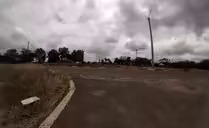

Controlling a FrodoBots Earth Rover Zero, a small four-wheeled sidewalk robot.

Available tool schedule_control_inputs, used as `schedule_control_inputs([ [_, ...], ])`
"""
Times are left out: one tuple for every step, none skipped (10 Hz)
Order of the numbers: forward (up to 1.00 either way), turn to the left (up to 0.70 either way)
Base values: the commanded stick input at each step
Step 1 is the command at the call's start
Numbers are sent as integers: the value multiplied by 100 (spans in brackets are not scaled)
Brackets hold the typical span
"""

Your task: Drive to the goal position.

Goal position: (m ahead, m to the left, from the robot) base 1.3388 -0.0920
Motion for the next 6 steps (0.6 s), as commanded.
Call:
schedule_control_inputs([
  [50, 0],
  [50, 0],
  [50, 0],
  [50, 0],
  [50, 0],
  [50, 0],
])
